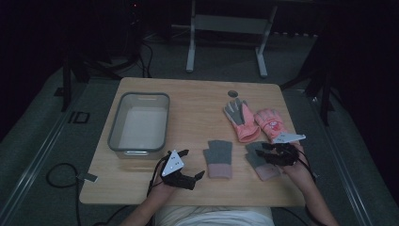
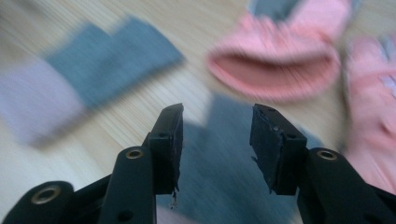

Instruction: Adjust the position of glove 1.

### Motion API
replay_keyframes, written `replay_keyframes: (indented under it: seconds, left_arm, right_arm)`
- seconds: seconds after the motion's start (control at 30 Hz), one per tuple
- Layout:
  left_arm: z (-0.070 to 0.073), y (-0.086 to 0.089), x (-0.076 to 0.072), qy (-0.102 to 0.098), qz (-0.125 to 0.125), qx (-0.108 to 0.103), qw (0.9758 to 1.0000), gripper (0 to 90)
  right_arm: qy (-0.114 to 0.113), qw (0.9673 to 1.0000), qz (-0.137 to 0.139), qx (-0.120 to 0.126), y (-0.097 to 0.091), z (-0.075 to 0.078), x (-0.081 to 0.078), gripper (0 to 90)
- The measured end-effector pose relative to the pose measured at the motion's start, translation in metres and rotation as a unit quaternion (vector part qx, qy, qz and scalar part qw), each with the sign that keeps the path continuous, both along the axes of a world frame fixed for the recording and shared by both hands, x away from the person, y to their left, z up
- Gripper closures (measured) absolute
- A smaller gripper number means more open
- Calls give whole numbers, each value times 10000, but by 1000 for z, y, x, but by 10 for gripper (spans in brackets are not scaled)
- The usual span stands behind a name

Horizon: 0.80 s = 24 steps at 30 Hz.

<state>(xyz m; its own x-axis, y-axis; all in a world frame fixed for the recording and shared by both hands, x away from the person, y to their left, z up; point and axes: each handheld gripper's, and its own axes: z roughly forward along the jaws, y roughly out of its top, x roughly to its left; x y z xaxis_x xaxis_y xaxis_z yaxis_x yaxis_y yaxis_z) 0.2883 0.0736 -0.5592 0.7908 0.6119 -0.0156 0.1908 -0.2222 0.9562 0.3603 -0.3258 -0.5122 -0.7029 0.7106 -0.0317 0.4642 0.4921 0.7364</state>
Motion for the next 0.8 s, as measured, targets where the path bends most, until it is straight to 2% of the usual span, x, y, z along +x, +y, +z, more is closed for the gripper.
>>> replay_keyframes:
  seconds: [0.03, 0.1, 0.13, 0.2, 0.23, 0.27, 0.37, 0.4, 0.43, 0.47, 0.5, 0.57, 0.6, 0.63, 0.67, 0.7, 0.77, 0.8]
  left_arm:
    - [0, 0, 0, 27, 4, 0, 10000, 16]
    - [0, 0, 0, 20, 7, 3, 10000, 16]
    - [0, 0, 0, 9, -7, -6, 10000, 16]
    - [0, 1, 0, -7, 18, -4, 10000, 16]
    - [0, 0, 0, -27, -4, 5, 10000, 16]
    - [0, 0, 0, -29, 16, 18, 10000, 16]
    - [0, 0, -1, -55, -22, 34, 10000, 16]
    - [0, 0, 0, 0, 22, 0, 10000, 16]
    - [0, 0, 0, 0, 22, 0, 10000, 16]
    - [0, 1, 0, 6, 13, -23, 10000, 16]
    - [0, 1, 1, 30, 29, -15, 10000, 16]
    - [0, 1, -1, -38, 33, 17, 10000, 16]
    - [0, 0, -1, -37, 23, 25, 10000, 16]
    - [0, 0, -1, -37, 23, 25, 10000, 16]
    - [0, 0, -1, -37, 23, 25, 10000, 16]
    - [0, 1, 0, 8, 23, -13, 10000, 16]
    - [0, 2, -1, -24, -11, -41, 10000, 16]
    - [0, 2, 0, 18, 8, -49, 10000, 16]
  right_arm:
    - [84, 10000, 20, 35, -4, -5, 0, 538]
    - [80, 9999, -58, 33, -7, -11, -1, 545]
    - [167, 9998, -71, 94, -13, -19, 1, 551]
    - [186, 9997, -132, 59, -15, -25, 3, 569]
    - [268, 9995, -127, 97, -17, -28, 4, 570]
    - [330, 9994, -140, -6, -16, -31, 5, 567]
    - [372, 9992, -136, 39, -16, -34, 6, 586]
    - [335, 9993, -84, -134, -14, -33, 5, 656]
    - [335, 9993, -84, -134, -14, -33, 5, 656]
    - [382, 9991, -133, -153, -12, -32, 5, 765]
    - [370, 9990, -136, -198, -10, -32, 5, 836]
    - [436, 9984, -274, -222, -6, -30, 3, 858]
    - [484, 9980, -392, -121, -5, -29, 3, 862]
    - [484, 9980, -392, -121, -5, -29, 3, 862]
    - [484, 9972, -561, -43, -3, -26, 1, 862]
    - [318, 9950, -903, 297, 2, -10, -9, 865]
    - [78, 9931, -1065, 485, 8, 11, -22, 865]
    - [14, 9914, -1126, 663, 10, 22, -27, 865]
